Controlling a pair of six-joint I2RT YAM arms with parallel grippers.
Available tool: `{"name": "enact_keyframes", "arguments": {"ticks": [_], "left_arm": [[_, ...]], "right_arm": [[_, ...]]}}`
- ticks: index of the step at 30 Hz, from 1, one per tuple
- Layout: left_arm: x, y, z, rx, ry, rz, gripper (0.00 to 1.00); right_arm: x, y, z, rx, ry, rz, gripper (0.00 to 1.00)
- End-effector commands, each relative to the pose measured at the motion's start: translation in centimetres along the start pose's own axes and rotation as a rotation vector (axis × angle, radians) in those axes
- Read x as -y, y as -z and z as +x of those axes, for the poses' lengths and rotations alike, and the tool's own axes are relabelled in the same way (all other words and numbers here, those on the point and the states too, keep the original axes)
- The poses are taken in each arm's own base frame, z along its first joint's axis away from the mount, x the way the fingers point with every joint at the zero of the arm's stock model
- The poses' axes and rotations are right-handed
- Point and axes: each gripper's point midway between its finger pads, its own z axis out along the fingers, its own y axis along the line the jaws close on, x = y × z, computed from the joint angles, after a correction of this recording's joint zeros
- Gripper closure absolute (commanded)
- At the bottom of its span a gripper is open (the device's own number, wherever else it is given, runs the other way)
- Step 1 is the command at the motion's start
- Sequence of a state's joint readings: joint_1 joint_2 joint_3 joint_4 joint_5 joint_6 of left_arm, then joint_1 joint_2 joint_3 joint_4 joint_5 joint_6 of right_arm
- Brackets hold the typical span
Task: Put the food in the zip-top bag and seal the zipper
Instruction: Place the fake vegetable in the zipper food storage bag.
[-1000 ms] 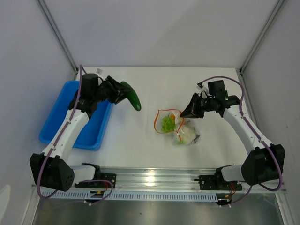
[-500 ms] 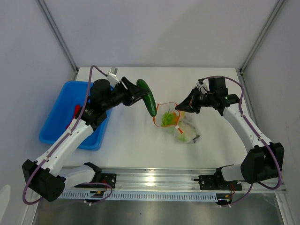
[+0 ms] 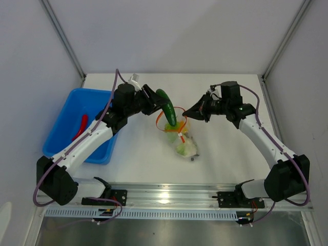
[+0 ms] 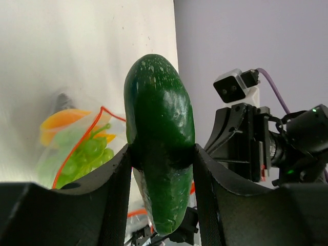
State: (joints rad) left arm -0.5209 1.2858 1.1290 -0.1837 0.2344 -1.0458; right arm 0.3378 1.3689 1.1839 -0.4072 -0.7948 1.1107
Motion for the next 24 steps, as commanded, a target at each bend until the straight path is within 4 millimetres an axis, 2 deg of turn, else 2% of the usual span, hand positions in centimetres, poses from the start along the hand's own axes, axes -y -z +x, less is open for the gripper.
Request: {"name": "enact_keyframes", "arguments": {"ticks": [1,3,8,11,17,18,24], "left_arm": [[2.4,-0.7,-1.1,0.040,-0.049,0.058,0.99],[2.5,-1.0,-1.1,0.036,-0.063,0.053,0.99],[0.9,-2.0,-0.5,0.028,-0.112,-0.005,0.99],[-0.3,-2.4,0.5,0.019,-0.132,-0.041,0.99],[-1.3,-3.3,2.9,-0.039,-0.157,-0.077,1.00],[-1.0,-3.3,3.4,-0.052,-0.163,-0.069,0.99],[-2.1,-2.2,5.2,-0.105,-0.206,-0.101,0.99]], "right_arm": [[-4.0,0.5,0.4,-0.009,0.016,-0.119,1.00],[-4.2,0.2,0.6,-0.017,0.016,-0.118,1.00],[-4.1,0.1,0.9,-0.028,0.006,-0.119,1.00],[-4.3,0.1,1.0,-0.031,-0.005,-0.133,1.00],[-4.3,-0.1,0.8,-0.039,-0.041,-0.155,1.00],[-4.3,-0.1,0.8,-0.039,-0.040,-0.156,1.00],[-3.1,0.2,0.3,-0.022,-0.064,-0.143,1.00]]}}
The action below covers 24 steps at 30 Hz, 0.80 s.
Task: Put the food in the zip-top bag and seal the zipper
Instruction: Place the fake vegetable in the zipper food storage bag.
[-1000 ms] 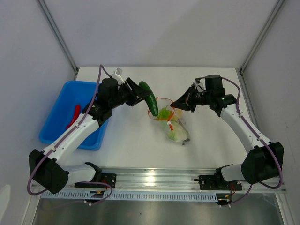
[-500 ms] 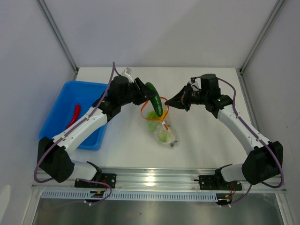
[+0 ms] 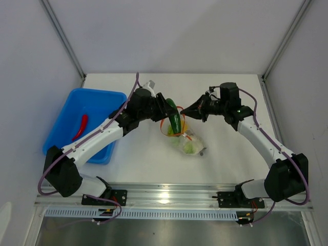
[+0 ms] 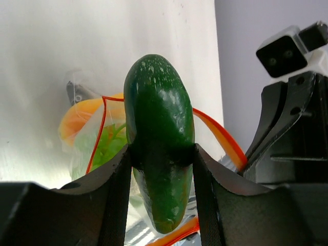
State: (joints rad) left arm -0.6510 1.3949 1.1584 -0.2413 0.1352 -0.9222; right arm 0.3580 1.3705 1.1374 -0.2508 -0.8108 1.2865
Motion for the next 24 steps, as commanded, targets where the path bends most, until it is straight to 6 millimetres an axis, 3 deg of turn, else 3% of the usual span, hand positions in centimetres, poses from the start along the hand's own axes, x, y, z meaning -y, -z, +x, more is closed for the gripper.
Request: {"name": "enact_keyframes", "arguments": {"ticks": [1,10,11,14,19,24], "left_arm": [[0.1,1.3,0.5,-0.002,-0.068,-0.001,1.00],[-0.6,2.4,2.0,-0.078,-0.050,-0.041,1.00],[0.8,2.7,1.7,-0.096,-0.049,-0.002,0.99],[1.9,2.8,2.5,-0.179,-0.021,-0.003,0.99],[2.6,2.8,4.2,-0.314,0.050,-0.002,0.99],[2.6,2.9,3.9,-0.295,0.078,-0.030,0.99]], "right_arm": [[-1.4,0.9,0.3,-0.015,0.023,-0.067,1.00],[0.0,1.0,-0.1,-0.013,-0.002,-0.050,1.00],[0.2,1.0,-0.2,-0.014,0.004,-0.046,1.00],[0.6,0.8,-0.4,-0.014,0.014,-0.031,1.00],[1.3,0.5,-0.6,-0.017,0.017,-0.010,1.00],[1.0,0.3,-0.6,-0.015,0.022,-0.012,1.00]]}}
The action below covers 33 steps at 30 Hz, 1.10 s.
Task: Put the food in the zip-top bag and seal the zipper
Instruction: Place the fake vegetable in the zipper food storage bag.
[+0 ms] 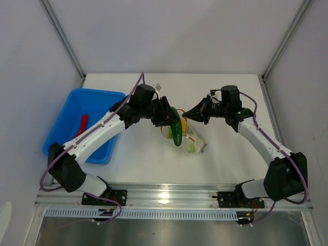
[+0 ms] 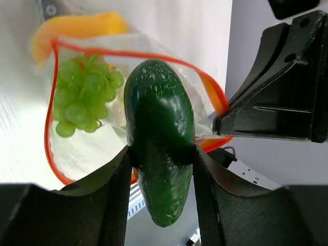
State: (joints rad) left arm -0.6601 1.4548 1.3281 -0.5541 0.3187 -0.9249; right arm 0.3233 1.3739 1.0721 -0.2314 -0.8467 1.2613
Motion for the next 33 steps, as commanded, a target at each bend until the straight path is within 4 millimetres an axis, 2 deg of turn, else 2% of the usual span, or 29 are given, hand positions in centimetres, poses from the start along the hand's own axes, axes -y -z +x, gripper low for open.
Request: {"name": "enact_keyframes", "arguments": {"ticks": [1,5,6,8,10,14,21,25,29,33], "left_arm": [[1.1,0.9,0.2,-0.010,0.037,0.009,0.99],[1.4,1.4,-1.2,0.109,0.005,0.048,1.00],[1.9,2.1,-1.6,0.141,0.005,0.070,0.99],[2.3,2.3,-1.8,0.126,0.019,0.110,0.99],[2.1,1.7,-1.1,0.035,0.082,0.093,0.99],[3.3,2.2,1.6,-0.142,0.165,0.145,1.00],[4.7,3.5,3.6,-0.267,0.340,0.209,0.99],[3.8,3.6,4.8,-0.315,0.434,0.181,0.99],[1.6,2.7,6.5,-0.400,0.541,0.071,0.99],[0.8,1.6,5.7,-0.375,0.578,0.054,0.99]], "right_arm": [[-1.4,0.2,0.1,-0.004,0.046,-0.031,1.00],[-1.4,0.2,0.1,-0.001,0.048,-0.030,1.00],[-1.4,0.1,0.2,-0.003,0.047,-0.029,1.00],[-1.4,0.2,0.2,-0.002,0.051,-0.028,1.00],[-1.4,0.4,0.3,0.001,0.058,-0.027,1.00],[-1.1,0.4,0.1,0.007,0.075,-0.013,1.00],[-0.3,0.5,-0.4,0.040,0.160,0.046,1.00],[-0.2,0.7,-0.4,0.049,0.196,0.051,1.00],[-0.4,0.9,-0.4,0.056,0.222,0.047,1.00],[-0.7,1.1,0.0,0.053,0.249,0.050,1.00]]}}
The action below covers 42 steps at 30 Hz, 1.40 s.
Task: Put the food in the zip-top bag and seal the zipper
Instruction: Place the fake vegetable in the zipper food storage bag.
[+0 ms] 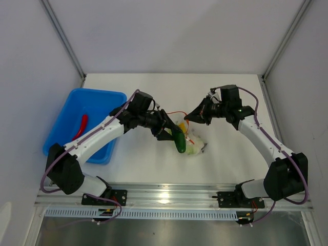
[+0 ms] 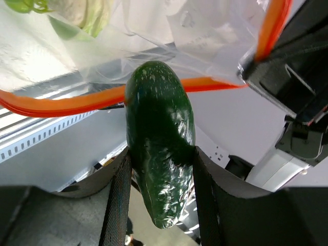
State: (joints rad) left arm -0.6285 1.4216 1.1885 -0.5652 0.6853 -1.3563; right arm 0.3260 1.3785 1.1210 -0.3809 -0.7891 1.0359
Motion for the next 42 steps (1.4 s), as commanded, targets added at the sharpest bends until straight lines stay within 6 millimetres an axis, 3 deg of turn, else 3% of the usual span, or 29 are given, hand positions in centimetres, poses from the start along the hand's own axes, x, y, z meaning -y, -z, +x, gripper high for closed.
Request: {"name": "enact_keyframes", "arguments": {"ticks": [1,11,21,26,31,42], "left_arm": [[0.0,-0.1,-0.6,-0.016,0.086,0.004,0.99],[-0.9,-1.0,-7.9,0.124,0.154,-0.044,0.99],[-0.6,-2.6,-11.9,0.193,0.151,-0.125,1.00],[-0.4,-2.3,-13.2,0.248,0.112,-0.186,1.00],[-1.6,-1.9,-14.2,0.320,0.074,-0.245,0.99],[-3.0,-2.3,-15.0,0.363,0.051,-0.325,0.99]], "right_arm": [[-2.4,1.2,-0.1,0.035,0.099,-0.036,1.00],[-3.6,1.6,0.4,0.021,0.162,-0.041,1.00],[-3.6,0.7,1.7,-0.063,0.198,-0.032,1.00],[-3.8,0.7,2.0,-0.077,0.215,-0.028,1.00],[-4.4,0.8,2.0,-0.071,0.237,-0.043,1.00],[-6.8,0.3,3.5,-0.163,0.257,-0.122,1.00]]}}
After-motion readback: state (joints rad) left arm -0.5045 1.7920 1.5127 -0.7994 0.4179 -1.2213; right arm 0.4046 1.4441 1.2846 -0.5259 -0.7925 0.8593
